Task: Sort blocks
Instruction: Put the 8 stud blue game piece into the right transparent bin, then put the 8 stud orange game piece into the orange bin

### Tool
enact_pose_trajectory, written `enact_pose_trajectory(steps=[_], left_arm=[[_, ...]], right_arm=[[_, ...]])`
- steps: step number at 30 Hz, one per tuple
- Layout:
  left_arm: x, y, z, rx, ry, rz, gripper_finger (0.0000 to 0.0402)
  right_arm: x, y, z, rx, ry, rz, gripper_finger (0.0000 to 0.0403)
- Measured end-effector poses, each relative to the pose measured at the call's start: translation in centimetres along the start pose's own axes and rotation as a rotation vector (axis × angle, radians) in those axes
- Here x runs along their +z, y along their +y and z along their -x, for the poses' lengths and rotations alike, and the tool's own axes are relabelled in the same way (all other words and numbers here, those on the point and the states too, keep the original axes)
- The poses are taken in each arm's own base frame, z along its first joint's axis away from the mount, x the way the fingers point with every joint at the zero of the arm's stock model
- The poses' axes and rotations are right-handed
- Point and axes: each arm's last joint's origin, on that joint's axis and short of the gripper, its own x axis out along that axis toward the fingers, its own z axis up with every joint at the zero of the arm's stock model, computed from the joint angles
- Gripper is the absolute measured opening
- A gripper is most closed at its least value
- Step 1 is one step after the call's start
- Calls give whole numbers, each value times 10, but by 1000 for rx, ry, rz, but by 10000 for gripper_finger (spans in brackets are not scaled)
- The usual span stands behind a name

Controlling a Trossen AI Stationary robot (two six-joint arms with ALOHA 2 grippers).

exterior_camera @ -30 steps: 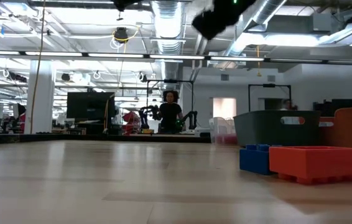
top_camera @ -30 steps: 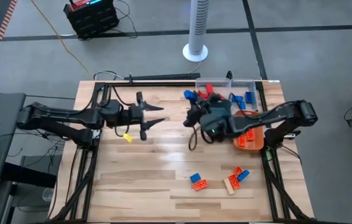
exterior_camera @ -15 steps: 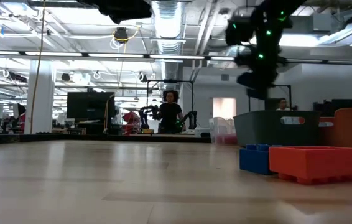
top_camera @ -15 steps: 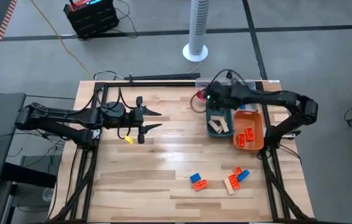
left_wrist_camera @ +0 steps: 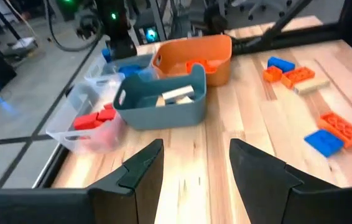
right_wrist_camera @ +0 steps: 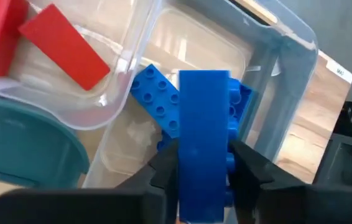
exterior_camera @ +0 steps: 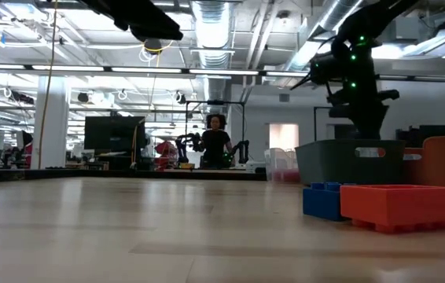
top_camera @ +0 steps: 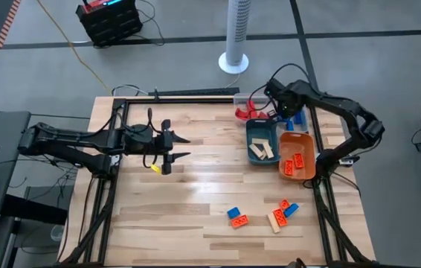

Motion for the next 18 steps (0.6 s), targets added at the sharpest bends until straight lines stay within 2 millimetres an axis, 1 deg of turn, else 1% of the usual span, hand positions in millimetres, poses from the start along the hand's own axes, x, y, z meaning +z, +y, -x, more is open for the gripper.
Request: enact_pose_trajectory(steps=[7,10,12,14,18], left_arm=[[-4,-2,1,-13,41,-37,179],[-2,0,8,-9,27,-36,179],[2,-1,19,-24,-6,-31,179],[5,-3,31,-56,-27,-30,179],[6,-10,53,-121,-38,-40,179]], right_arm=[[-5,-1,1,-7,49,65,197],[-13,5,7,-15,70,94,221],[-21,15,19,3,28,133,227],[-32,28,35,42,-50,184,227],[-61,56,73,167,-232,248,220]])
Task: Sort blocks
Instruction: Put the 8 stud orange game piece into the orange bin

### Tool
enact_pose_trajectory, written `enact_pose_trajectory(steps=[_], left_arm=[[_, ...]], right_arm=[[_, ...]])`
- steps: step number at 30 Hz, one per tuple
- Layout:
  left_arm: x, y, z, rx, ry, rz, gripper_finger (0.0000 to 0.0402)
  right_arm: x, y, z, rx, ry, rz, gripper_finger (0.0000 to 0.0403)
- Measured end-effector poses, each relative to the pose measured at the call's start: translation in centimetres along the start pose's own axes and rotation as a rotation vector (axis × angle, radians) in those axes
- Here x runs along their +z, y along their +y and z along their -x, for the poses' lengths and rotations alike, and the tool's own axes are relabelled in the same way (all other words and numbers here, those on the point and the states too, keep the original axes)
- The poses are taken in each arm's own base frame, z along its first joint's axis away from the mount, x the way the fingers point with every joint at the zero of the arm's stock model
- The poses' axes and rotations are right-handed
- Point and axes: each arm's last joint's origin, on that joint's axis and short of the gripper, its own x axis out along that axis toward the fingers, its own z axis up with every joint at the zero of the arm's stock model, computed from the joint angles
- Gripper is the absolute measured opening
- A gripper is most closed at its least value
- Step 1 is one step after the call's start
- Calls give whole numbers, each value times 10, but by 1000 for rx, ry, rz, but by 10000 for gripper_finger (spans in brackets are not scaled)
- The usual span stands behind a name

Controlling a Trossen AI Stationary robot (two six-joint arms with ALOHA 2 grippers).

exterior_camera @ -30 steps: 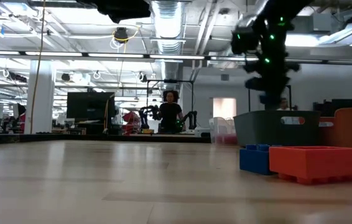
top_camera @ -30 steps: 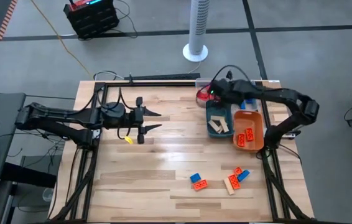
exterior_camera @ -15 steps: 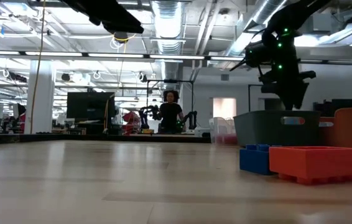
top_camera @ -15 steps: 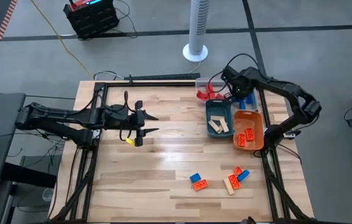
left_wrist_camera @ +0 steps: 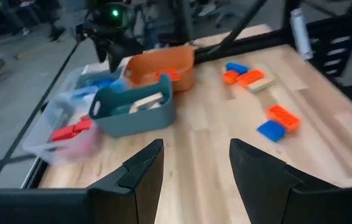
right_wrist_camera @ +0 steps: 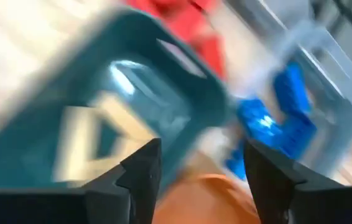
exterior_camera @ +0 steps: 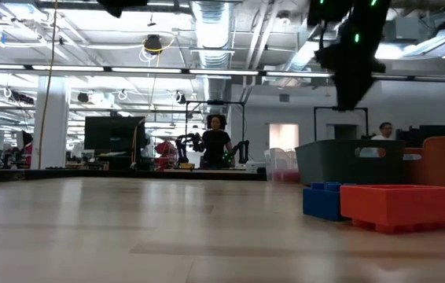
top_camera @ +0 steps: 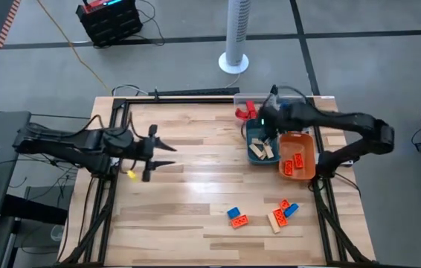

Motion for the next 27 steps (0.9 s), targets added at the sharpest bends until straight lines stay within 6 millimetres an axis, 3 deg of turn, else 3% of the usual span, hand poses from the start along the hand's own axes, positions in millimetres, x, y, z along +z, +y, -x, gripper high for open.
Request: enact_pose_trajectory(steps=[3,7,14,17,21,27], left_arm=[[3,-8,12,-63,-31,-30,179],[5,-23,22,-294,-85,-110,179],[2,-46,24,-530,-84,-204,179],[1,-51,22,-546,-66,-199,179],[4,-49,19,-445,-80,-175,179],[10,-45,18,-295,-103,-85,179]], right_arm=[[-15,36,26,122,-140,60,217],[-39,91,50,294,-280,226,217],[-92,180,57,461,-380,522,220],[-110,206,49,526,-339,569,220],[-125,232,40,601,-220,587,220],[-141,261,47,672,-146,610,220]])
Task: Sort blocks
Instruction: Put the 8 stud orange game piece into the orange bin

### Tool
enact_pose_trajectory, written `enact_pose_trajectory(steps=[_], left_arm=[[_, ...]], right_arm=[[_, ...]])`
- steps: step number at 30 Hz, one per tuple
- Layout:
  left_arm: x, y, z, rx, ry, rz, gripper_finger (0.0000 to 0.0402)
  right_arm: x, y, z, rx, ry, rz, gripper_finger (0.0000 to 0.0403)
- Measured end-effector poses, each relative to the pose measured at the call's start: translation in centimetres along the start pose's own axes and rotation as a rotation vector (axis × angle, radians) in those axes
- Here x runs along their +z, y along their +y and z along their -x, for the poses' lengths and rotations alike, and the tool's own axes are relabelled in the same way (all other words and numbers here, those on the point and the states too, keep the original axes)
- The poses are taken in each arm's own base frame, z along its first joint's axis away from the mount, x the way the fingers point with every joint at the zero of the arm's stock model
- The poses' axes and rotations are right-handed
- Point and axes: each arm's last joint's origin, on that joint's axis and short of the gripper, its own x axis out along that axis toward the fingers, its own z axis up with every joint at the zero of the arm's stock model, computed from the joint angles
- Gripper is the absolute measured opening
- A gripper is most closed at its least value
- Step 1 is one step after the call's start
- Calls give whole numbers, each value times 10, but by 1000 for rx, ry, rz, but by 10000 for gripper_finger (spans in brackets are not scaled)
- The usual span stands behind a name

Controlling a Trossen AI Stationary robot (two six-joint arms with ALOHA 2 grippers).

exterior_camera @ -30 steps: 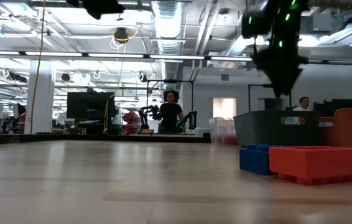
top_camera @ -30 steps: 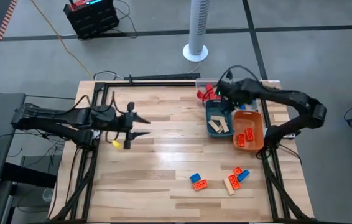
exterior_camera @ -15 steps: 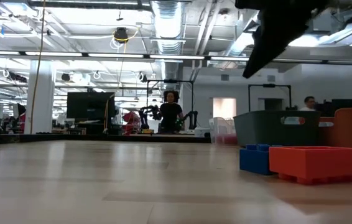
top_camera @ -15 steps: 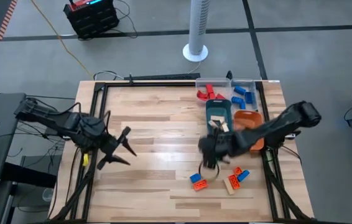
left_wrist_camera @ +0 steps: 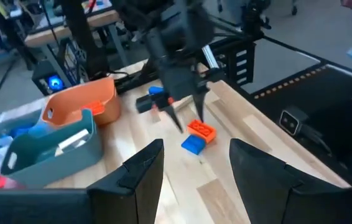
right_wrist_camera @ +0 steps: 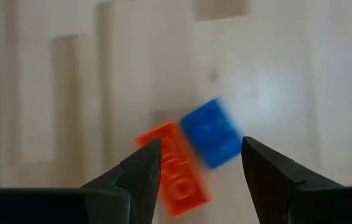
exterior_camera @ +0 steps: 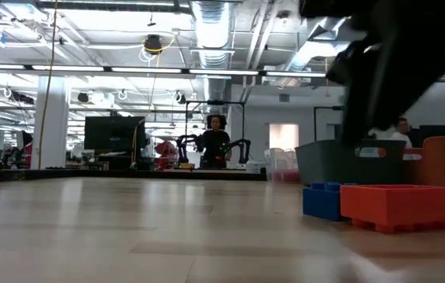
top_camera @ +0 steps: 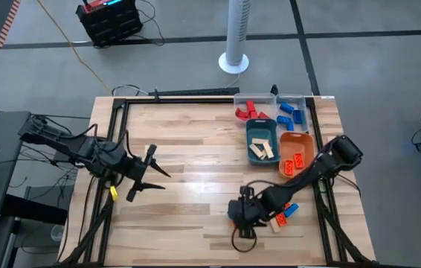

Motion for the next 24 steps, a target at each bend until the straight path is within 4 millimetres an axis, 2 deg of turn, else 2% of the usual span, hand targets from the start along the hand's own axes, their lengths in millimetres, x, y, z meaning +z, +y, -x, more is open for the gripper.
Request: enact_pose_trajectory(steps=[4,8,13,17,24], left_arm=[[-1,-1,-1,-3,13,39,179],[-2,-1,-2,-8,21,32,179],[-2,-1,-2,-7,20,12,179],[-2,-1,-2,-8,20,10,179],[-3,-2,-2,-7,37,15,179]], right_arm=[[-7,16,0,28,7,-2,226],[-15,23,2,29,26,-15,245],[-16,23,-2,18,35,2,261],[-16,22,-13,-5,64,74,262],[-20,24,-17,-34,91,131,261]])
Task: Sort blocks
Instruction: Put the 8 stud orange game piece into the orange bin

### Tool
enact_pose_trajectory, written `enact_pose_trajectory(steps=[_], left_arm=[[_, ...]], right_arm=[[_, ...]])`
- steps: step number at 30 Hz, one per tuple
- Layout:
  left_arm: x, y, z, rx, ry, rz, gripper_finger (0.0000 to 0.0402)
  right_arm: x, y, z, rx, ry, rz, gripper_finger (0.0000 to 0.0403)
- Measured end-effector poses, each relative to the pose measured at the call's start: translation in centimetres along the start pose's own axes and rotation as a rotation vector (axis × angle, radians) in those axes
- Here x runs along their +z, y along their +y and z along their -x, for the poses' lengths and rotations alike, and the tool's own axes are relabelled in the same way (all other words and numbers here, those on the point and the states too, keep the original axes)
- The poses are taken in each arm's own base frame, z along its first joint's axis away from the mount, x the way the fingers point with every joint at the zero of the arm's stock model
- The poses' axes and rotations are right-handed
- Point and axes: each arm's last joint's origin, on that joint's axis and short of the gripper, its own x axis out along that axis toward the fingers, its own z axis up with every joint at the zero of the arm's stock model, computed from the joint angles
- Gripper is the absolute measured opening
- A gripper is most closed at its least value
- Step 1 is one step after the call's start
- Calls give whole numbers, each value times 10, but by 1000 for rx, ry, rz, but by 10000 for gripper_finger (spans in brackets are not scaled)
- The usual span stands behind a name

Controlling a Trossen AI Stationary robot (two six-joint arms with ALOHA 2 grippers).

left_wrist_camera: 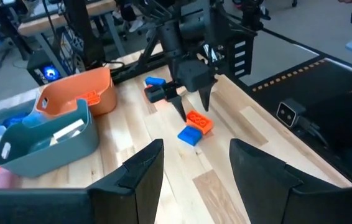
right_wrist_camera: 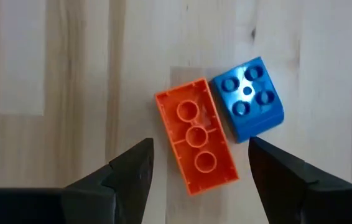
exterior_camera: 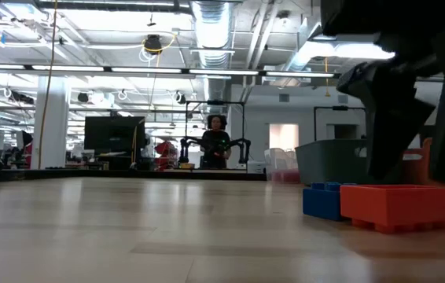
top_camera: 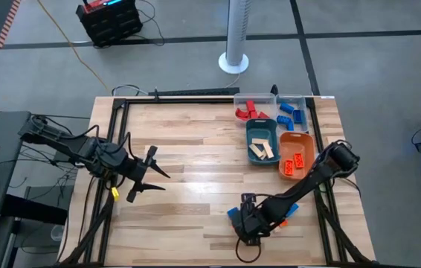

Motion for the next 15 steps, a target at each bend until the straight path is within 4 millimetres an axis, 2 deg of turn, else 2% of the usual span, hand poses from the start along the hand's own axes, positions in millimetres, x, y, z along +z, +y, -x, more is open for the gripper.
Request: enact_pose_trajectory(steps=[6,10,15], left_arm=[[-1,0,0,-2,13,21,179],[-1,0,0,-1,13,23,179],[-1,0,0,1,12,24,179]], right_arm=[[-11,8,-25,-37,67,87,261],[-14,8,-30,-60,94,91,256],[-14,6,-29,-70,97,67,209]])
